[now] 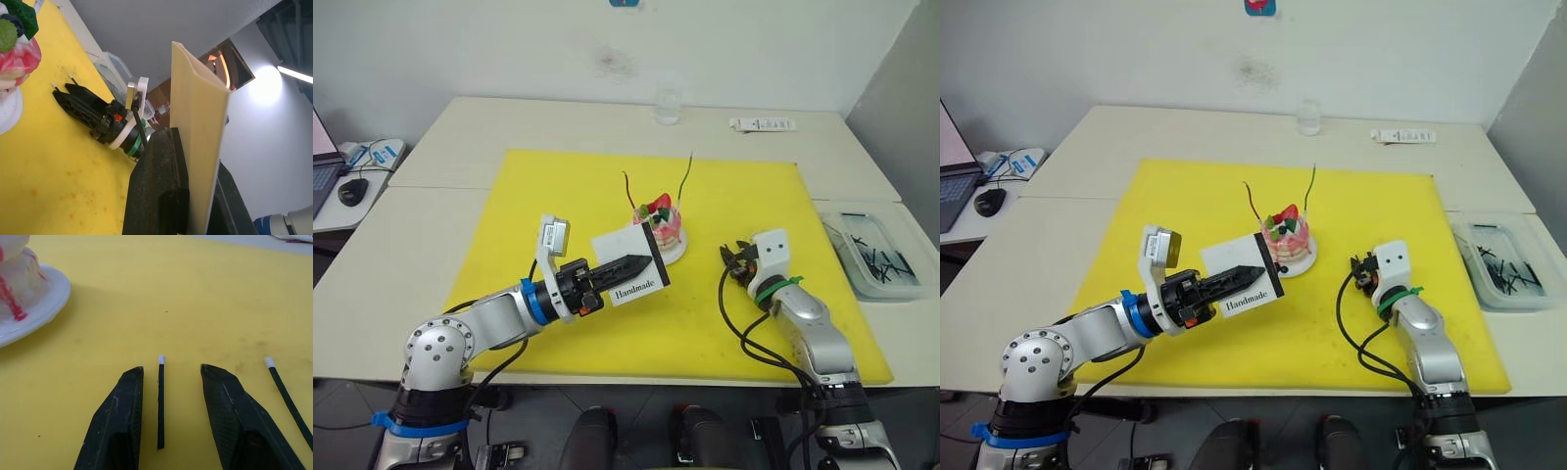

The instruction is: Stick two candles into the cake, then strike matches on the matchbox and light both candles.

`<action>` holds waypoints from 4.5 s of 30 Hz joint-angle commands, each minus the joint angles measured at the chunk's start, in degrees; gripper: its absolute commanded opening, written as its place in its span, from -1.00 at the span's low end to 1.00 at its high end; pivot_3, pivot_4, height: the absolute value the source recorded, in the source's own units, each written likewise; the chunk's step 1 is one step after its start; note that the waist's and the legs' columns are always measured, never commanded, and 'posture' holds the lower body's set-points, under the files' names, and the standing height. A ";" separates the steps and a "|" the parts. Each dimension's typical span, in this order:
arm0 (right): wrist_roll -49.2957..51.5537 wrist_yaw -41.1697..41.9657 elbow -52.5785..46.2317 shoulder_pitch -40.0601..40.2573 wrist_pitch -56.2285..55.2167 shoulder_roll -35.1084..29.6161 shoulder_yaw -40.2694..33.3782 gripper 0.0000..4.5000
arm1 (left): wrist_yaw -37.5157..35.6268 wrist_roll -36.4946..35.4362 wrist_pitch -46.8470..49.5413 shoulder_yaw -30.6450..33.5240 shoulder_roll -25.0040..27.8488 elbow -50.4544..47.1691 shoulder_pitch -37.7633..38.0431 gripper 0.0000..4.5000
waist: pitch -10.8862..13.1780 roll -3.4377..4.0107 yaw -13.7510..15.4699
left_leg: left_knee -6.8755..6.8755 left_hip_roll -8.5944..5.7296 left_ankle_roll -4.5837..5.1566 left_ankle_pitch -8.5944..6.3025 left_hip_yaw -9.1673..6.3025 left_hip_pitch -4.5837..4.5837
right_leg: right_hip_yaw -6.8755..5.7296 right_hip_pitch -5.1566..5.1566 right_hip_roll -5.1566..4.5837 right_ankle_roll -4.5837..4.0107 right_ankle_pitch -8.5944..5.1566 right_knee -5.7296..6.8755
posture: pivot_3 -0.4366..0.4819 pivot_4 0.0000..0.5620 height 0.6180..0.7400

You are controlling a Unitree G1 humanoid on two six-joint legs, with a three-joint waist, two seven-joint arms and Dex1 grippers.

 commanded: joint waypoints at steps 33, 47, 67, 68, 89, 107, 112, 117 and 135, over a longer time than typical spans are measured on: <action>31.11 28.59 -26.06 -14.85 32.35 -23.07 -0.98 -0.99 | -7.41 32.80 -11.00 -7.05 -2.46 2.42 -10.41 -1.00 | 0.11 0.13 0.08 | -0.17 0.03 0.00 -0.01 -0.08 0.28 | -0.10 0.25 0.02 -0.10 -0.06 -0.10 | -0.05 -0.47 1.00; 18.95 26.22 -22.86 -18.27 20.16 -21.18 7.82 -0.99 | -9.43 37.32 -9.41 -6.72 -5.42 1.15 -12.14 -1.00 | 0.11 0.13 0.00 | -0.03 -0.01 0.01 -0.01 -0.05 -0.19 | -0.08 -0.12 0.07 0.07 -0.03 -0.09 | -0.05 -0.47 1.00; 14.81 25.32 -23.63 -19.92 19.50 -18.59 10.06 -0.99 | -10.04 37.89 -6.84 -5.14 -7.00 0.89 -13.06 -1.00 | 0.11 0.13 -0.01 | 0.00 -0.02 0.02 -0.01 -0.04 -0.18 | -0.07 -0.11 0.10 0.11 0.00 -0.03 | -0.05 -0.47 1.00; 14.70 25.40 -23.66 -19.98 19.46 -18.64 10.15 -0.99 | -10.09 38.01 -6.77 -5.06 -7.07 0.92 -13.07 -1.00 | 0.11 0.13 -0.01 | 0.00 -0.02 0.02 -0.01 -0.04 -0.18 | -0.07 -0.11 0.10 0.11 0.00 -0.03 | -0.05 -0.47 1.00; 11.60 39.26 -27.15 -18.06 20.43 -35.61 8.17 -0.99 | -9.82 25.86 0.33 1.98 -6.85 1.57 -14.63 -1.00 | 0.10 0.06 -0.19 | 0.05 0.02 0.01 0.00 -0.07 0.08 | -0.05 0.02 0.10 0.24 0.10 0.09 | -0.05 -0.47 1.00; 14.79 31.81 -26.88 -25.29 24.89 -28.16 5.75 -0.99 | -11.85 23.38 2.54 4.66 1.46 -3.57 -6.37 -1.00 | 0.10 0.07 -0.07 | 0.06 -0.03 0.01 0.00 0.01 -0.05 | 0.00 -0.04 0.02 0.17 0.06 0.03 | -0.05 -0.47 1.00; 13.38 27.49 -22.03 -28.13 22.85 -21.50 7.03 -0.99 | -11.77 20.97 3.23 6.94 5.06 -5.39 -2.62 -1.00 | 0.10 0.07 -0.33 | 0.03 0.11 0.01 0.00 -0.06 -0.02 | -0.02 -0.08 0.04 0.12 0.04 0.12 | -0.05 -0.47 1.00; 10.87 23.33 -14.57 -31.21 18.62 -13.31 8.80 -0.99 | -10.16 19.92 2.55 8.05 5.62 -6.70 -0.41 -1.00 | 0.10 0.07 -0.25 | 0.05 0.05 0.01 0.00 -0.05 -0.01 | -0.03 -0.07 0.05 0.06 0.03 0.19 | -0.05 -0.47 1.00; 2.59 19.90 1.05 -37.26 7.14 -1.16 13.58 -0.99 | -6.56 17.69 1.40 6.60 3.57 -9.90 1.04 -1.00 | 0.10 0.07 -0.16 | 0.05 0.04 0.01 0.00 -0.02 -0.02 | -0.01 -0.09 0.03 0.03 0.07 0.21 | -0.05 -0.47 1.00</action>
